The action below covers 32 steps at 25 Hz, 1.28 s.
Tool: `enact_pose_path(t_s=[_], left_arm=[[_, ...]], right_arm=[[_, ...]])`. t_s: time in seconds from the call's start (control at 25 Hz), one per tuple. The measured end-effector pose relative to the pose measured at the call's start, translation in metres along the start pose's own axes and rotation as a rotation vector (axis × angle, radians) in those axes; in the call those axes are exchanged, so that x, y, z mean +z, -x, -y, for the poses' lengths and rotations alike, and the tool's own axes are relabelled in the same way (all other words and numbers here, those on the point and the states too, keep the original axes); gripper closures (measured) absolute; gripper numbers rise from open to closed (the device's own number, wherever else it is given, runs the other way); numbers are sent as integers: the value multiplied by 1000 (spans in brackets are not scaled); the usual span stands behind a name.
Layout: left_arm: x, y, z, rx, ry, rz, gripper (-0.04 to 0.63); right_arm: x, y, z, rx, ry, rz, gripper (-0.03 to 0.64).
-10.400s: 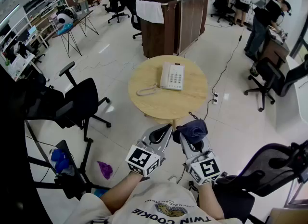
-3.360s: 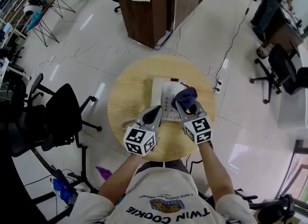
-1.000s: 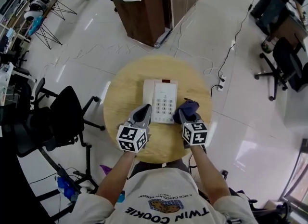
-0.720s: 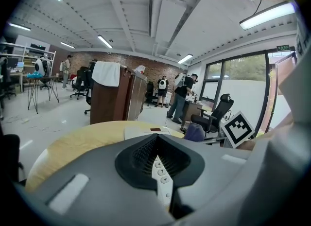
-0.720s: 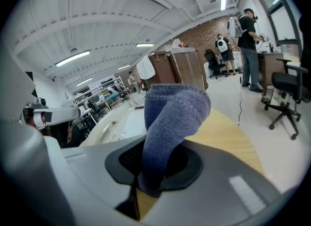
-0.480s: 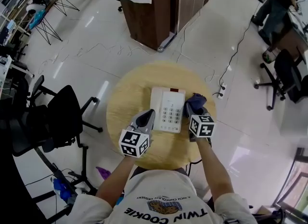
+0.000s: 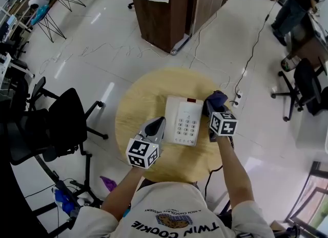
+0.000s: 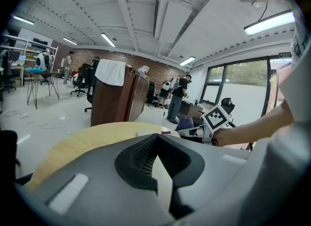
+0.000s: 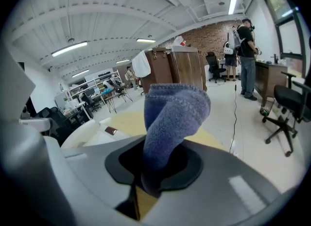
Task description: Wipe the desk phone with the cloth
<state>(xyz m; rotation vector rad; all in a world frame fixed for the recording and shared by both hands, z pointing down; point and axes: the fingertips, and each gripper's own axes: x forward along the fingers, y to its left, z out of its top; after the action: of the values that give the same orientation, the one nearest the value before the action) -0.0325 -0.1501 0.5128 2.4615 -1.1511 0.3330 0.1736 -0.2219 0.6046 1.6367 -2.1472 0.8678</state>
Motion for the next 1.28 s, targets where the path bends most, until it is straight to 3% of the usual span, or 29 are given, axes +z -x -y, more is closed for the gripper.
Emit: enact_pose_path(t_s=[0.24, 0.72, 1.28], left_arm=[[2, 1, -6, -3, 17, 15, 589], [2, 3, -3, -24, 22, 21, 589], [-16, 1, 15, -99, 2, -6, 589]], right_arm=[[38, -17, -7, 38, 106, -52, 551], [34, -50, -45, 172, 355, -266, 551], [25, -81, -94, 301, 468, -430, 551]])
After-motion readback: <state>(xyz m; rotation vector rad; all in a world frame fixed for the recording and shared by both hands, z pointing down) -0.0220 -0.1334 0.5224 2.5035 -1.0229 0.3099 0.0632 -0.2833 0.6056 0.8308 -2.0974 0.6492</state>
